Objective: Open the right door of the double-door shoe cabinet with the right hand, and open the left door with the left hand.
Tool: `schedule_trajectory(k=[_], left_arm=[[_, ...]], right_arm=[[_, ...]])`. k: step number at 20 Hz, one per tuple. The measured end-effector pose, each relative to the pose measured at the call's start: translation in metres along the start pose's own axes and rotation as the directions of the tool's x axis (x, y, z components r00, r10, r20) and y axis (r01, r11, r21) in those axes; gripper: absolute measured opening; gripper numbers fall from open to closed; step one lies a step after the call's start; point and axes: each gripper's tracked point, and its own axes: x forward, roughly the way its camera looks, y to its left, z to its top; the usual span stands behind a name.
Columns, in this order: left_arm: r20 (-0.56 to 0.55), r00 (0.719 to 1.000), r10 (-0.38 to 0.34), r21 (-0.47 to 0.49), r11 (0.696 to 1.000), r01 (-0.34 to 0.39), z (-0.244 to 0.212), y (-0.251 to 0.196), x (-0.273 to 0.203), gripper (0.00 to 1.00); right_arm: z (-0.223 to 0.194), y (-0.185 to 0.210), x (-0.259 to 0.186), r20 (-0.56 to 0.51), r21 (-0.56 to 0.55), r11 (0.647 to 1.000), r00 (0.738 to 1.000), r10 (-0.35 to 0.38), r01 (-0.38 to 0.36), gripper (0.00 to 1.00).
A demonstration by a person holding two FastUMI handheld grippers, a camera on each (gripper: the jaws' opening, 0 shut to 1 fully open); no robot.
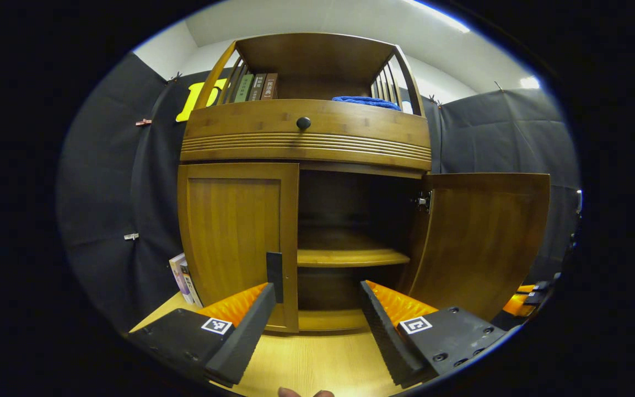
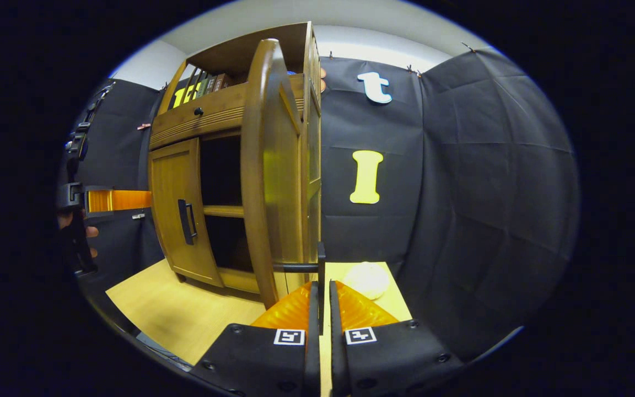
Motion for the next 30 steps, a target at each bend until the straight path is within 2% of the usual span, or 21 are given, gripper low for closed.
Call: schedule_trajectory(k=[2,3,4,8,9,10,11,14,18,21,22,25,30], left_arm=[[0.001,1.000,0.000,-0.008,1.000,0.000,-0.002,0.006,0.010,0.94],[-0.003,1.000,0.003,-0.024,1.000,-0.003,-0.004,0.010,0.015,0.94],[-0.006,1.000,0.010,-0.043,0.999,-0.010,-0.006,0.015,0.020,0.94],[-0.011,0.999,0.038,-0.095,0.995,-0.039,-0.015,0.040,0.052,0.92],[-0.013,0.999,0.049,-0.088,0.995,-0.049,-0.017,0.048,0.061,0.95],[-0.015,0.998,0.059,-0.073,0.996,-0.060,-0.021,0.055,0.071,0.92],[-0.021,0.997,0.070,-0.057,0.996,-0.072,-0.026,0.062,0.081,0.95],[-0.051,0.994,0.096,-0.022,0.995,-0.097,-0.045,0.076,0.113,0.93],[-0.076,0.993,0.093,0.023,0.996,-0.091,-0.064,0.085,0.148,0.84],[-0.076,0.993,0.087,0.044,0.995,-0.084,-0.067,0.088,0.169,0.69],[-0.077,0.993,0.086,0.052,0.995,-0.083,-0.067,0.088,0.173,0.67],[-0.071,0.994,0.082,0.066,0.995,-0.077,-0.065,0.088,0.181,0.40],[-0.080,0.995,0.055,0.066,0.997,-0.050,-0.069,0.088,0.179,0.34]], right_arm=[[0.008,-0.005,-0.009,0.032,-0.026,1.000,0.999,-0.016,0.017,0.12],[0.012,-0.006,-0.014,0.043,-0.037,0.999,0.999,-0.017,0.019,0.20],[0.015,-0.009,-0.019,0.052,-0.054,0.998,0.998,-0.036,0.039,0.19],[0.028,-0.032,-0.036,0.097,-0.069,0.990,0.988,-0.119,0.125,0.82],[0.031,-0.036,-0.041,0.100,-0.053,0.989,0.986,-0.135,0.140,0.97],[0.034,-0.040,-0.044,0.104,-0.033,0.987,0.982,-0.155,0.159,0.98],[0.037,-0.043,-0.048,0.107,-0.015,0.984,0.979,-0.175,0.178,0.98],[0.039,-0.055,-0.057,0.114,0.012,0.974,0.968,-0.224,0.224,0.95],[0.036,-0.062,-0.070,0.107,-0.004,0.962,0.957,-0.270,0.272,0.98],[0.035,-0.067,-0.080,0.098,-0.008,0.951,0.946,-0.308,0.310,0.98],[0.034,-0.069,-0.084,0.095,-0.006,0.947,0.943,-0.319,0.321,0.98],[0.035,-0.072,-0.089,0.093,-0.003,0.931,0.927,-0.362,0.364,0.98],[0.037,-0.060,-0.112,0.116,-0.009,0.920,0.914,-0.389,0.392,0.98]])
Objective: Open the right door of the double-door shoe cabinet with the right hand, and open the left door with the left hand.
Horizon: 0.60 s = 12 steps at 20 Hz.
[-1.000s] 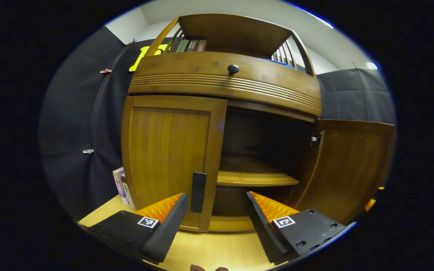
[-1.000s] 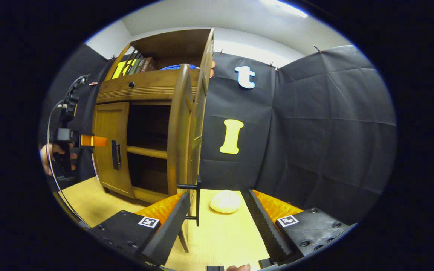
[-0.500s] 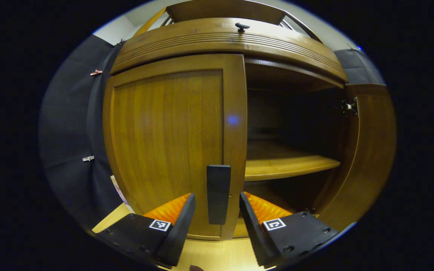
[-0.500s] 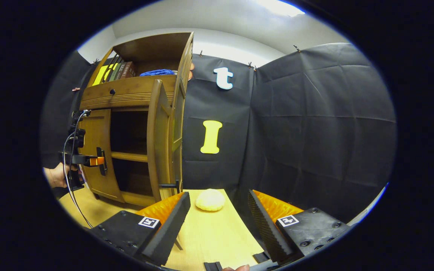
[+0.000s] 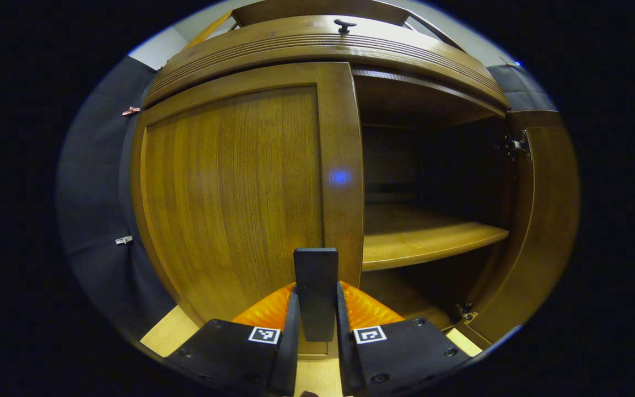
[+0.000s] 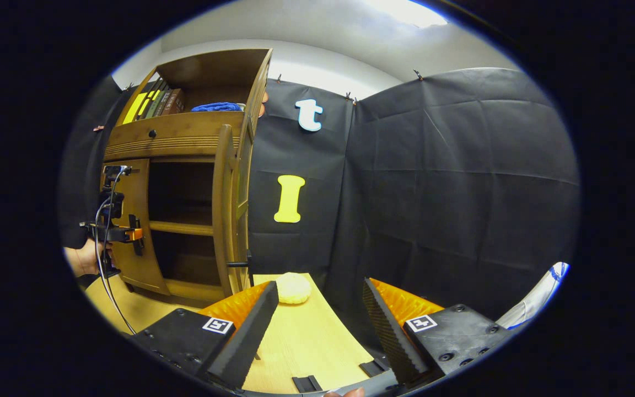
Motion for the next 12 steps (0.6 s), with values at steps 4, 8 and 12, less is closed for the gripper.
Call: schedule_trajectory(k=[4,8,12], left_arm=[[0.005,0.999,-0.038,-0.007,0.999,0.039,-0.003,0.003,-0.020,0.31],[-0.002,0.997,-0.080,-0.014,0.997,0.080,-0.011,0.011,-0.054,0.30],[0.005,0.995,-0.101,-0.007,0.995,0.101,-0.018,0.026,-0.092,0.30]], right_arm=[[0.009,0.026,-0.004,0.013,-0.008,1.000,1.000,0.021,-0.021,0.98],[0.015,0.057,-0.017,0.028,-0.017,0.998,0.998,0.063,-0.063,0.98],[0.017,0.091,-0.023,0.041,-0.018,0.994,0.993,0.107,-0.106,0.98]])
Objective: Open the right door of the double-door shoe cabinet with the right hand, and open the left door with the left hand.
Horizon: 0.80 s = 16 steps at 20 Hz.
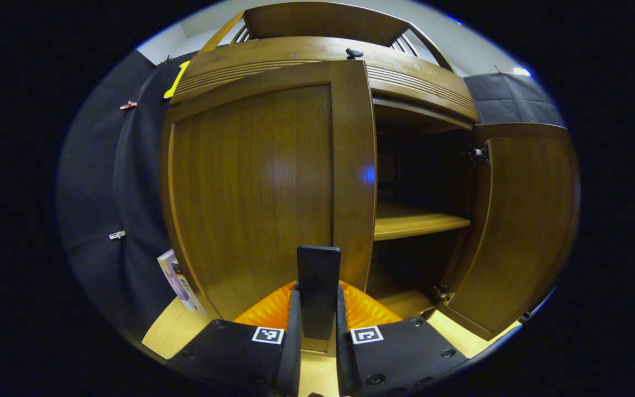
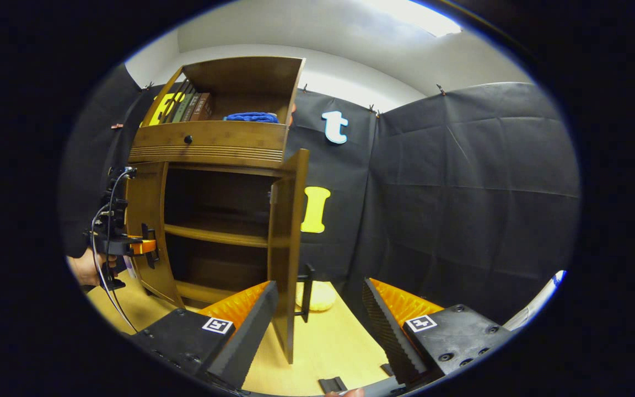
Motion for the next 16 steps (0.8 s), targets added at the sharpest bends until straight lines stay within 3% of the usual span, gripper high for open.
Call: schedule_trajectory(k=[6,16], left_arm=[[0.011,1.000,-0.009,-0.013,1.000,0.010,-0.010,0.025,-0.051,0.29],[0.020,0.999,0.037,-0.058,0.998,-0.035,-0.021,0.070,-0.101,0.26]], right_arm=[[0.008,0.051,0.007,0.033,0.013,0.998,0.998,0.057,-0.058,0.98],[0.003,0.129,0.025,0.032,0.043,0.981,0.982,0.186,-0.187,0.98]])
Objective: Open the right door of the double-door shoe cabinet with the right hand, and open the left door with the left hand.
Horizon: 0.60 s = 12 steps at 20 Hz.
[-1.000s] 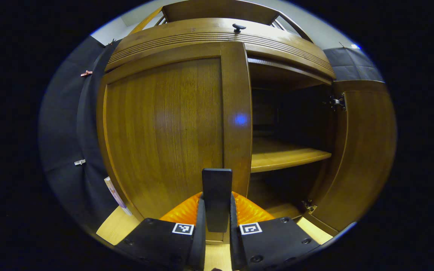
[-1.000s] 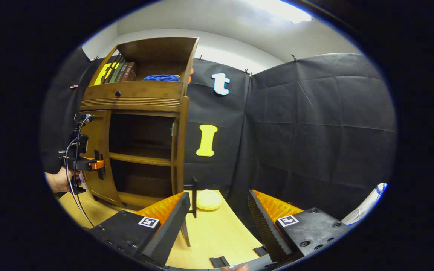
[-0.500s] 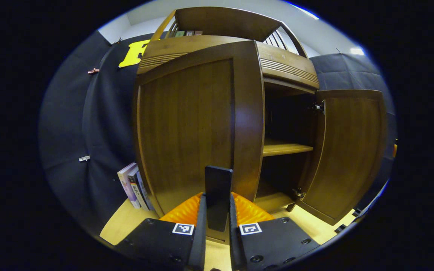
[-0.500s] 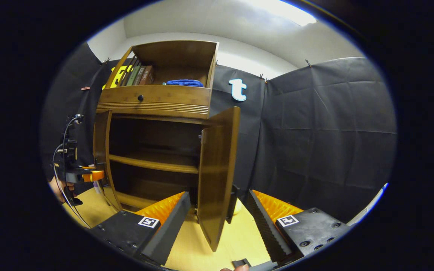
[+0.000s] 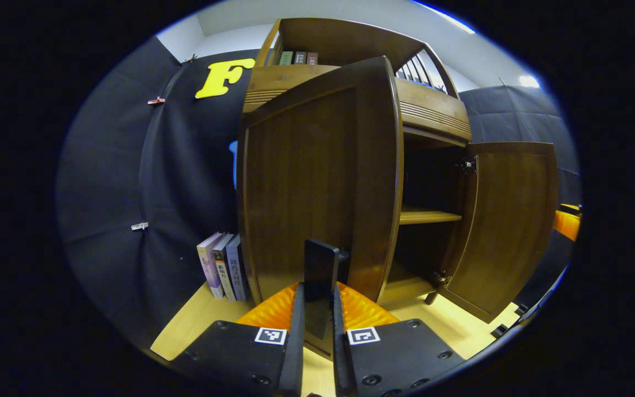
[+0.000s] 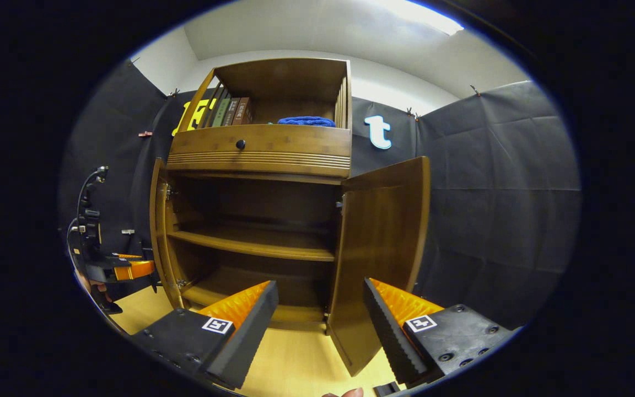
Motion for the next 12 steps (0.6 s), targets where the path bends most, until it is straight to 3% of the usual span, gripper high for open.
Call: schedule_trajectory(k=[12], left_arm=[[0.013,0.997,0.074,-0.025,0.997,-0.074,-0.002,0.066,-0.037,0.13]], right_arm=[[-0.011,0.071,0.027,-0.019,0.011,0.990,0.990,0.138,-0.137,0.98]])
